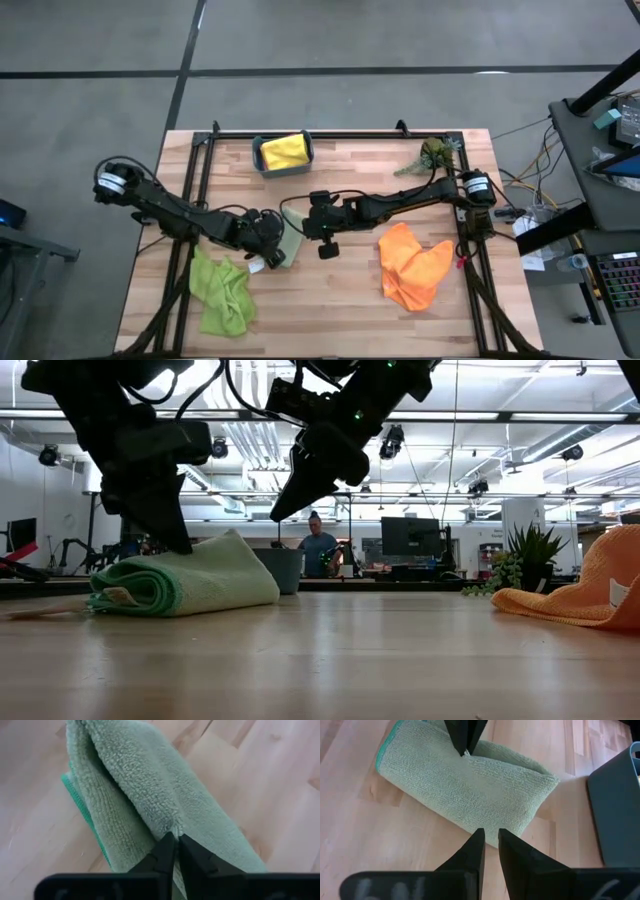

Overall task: Fold microfiber towels
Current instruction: Fold the green microfiber towel

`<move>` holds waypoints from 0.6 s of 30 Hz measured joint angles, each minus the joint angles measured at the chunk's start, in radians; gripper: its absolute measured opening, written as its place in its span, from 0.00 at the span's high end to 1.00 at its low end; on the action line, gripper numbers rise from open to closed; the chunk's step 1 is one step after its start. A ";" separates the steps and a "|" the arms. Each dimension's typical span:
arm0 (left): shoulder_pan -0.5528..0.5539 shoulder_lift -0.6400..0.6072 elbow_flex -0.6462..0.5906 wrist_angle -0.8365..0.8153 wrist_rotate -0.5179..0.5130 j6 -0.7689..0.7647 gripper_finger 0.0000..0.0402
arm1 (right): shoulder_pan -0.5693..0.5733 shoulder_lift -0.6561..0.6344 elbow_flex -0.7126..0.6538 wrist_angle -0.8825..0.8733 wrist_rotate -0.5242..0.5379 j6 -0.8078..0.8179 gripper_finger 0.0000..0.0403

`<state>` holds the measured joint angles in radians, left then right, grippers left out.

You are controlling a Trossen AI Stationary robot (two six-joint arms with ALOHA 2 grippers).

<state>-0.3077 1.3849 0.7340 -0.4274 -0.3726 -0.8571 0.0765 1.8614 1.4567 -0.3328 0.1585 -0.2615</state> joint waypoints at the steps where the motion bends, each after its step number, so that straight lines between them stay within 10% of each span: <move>1: 0.000 0.000 -0.001 -0.002 0.001 0.001 0.98 | 0.000 0.000 0.000 0.000 0.000 0.000 0.88; 18: 0.045 -0.211 -0.060 -0.224 0.002 0.139 1.00 | 0.000 0.000 0.000 0.001 0.000 0.000 0.88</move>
<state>-0.2626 1.1741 0.6738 -0.6509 -0.3702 -0.7182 0.0765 1.8614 1.4567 -0.3321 0.1585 -0.2611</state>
